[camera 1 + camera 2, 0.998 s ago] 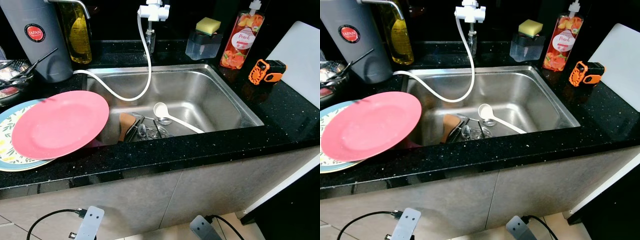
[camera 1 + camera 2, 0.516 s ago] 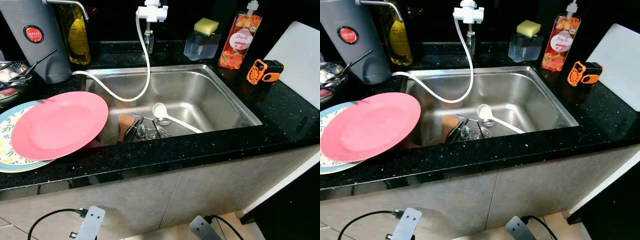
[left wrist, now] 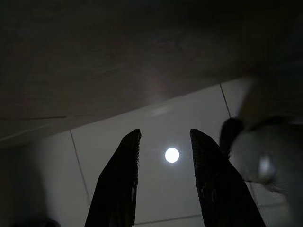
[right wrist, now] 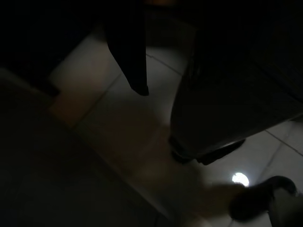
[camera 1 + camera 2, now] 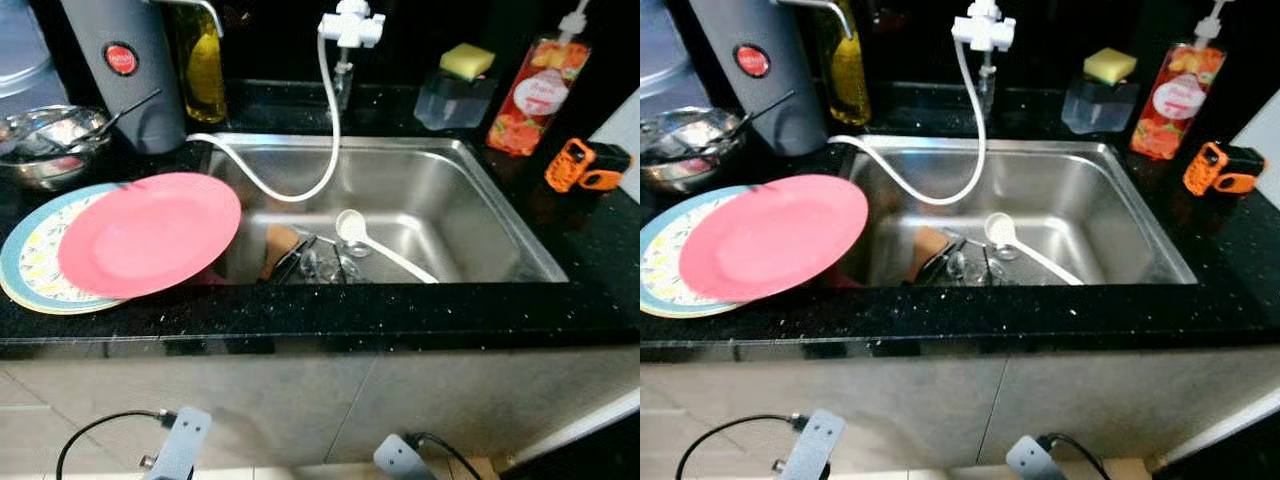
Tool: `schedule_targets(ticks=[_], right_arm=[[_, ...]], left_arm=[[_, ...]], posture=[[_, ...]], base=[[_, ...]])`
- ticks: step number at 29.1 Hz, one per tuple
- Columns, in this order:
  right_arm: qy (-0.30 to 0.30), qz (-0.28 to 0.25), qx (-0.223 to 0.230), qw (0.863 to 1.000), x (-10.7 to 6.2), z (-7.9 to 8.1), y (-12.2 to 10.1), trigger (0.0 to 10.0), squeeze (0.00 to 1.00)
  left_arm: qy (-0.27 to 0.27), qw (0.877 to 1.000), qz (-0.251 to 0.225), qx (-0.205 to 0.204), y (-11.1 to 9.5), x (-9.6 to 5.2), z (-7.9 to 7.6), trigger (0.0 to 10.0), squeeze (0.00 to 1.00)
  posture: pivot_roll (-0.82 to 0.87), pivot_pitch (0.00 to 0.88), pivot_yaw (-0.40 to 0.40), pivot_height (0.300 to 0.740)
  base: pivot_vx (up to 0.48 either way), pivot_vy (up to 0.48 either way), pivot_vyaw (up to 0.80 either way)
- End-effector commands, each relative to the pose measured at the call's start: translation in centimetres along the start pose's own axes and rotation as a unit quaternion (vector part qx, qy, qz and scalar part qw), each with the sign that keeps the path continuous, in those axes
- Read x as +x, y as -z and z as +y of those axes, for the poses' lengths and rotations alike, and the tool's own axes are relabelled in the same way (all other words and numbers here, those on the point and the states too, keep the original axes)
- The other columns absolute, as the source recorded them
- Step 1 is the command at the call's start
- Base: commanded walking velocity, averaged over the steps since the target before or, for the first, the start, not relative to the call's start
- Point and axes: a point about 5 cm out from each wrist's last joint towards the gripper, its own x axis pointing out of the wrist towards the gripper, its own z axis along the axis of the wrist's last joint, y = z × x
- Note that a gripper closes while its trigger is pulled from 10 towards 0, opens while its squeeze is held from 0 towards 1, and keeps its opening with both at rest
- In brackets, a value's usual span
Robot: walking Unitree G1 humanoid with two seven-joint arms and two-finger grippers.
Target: Kitchen organization
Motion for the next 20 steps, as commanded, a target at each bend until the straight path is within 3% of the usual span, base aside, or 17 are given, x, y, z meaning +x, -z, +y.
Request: schedule_targets(ticks=[1, 20], right_arm=[[0.002, -0.007, 0.002, 1.000, 0.08, -0.09, -0.51, 10.0, 0.00], [0.008, -0.005, 0.016, 1.000, -0.13, -0.73, -0.15, 10.0, 0.00]], left_arm=[[-0.002, 1.000, 0.001, -0.005, 0.28, -0.11, 0.06, 10.0, 0.00], [0.000, 1.000, 0.001, -0.004, 0.24, -0.10, 0.02, 10.0, 0.00]], posture=[[0.20, 0.000, -0.078, 0.740], [0.19, 0.000, -0.069, 0.740]], base=[[0.000, 0.000, 0.50], [0.000, 0.000, 0.00]])
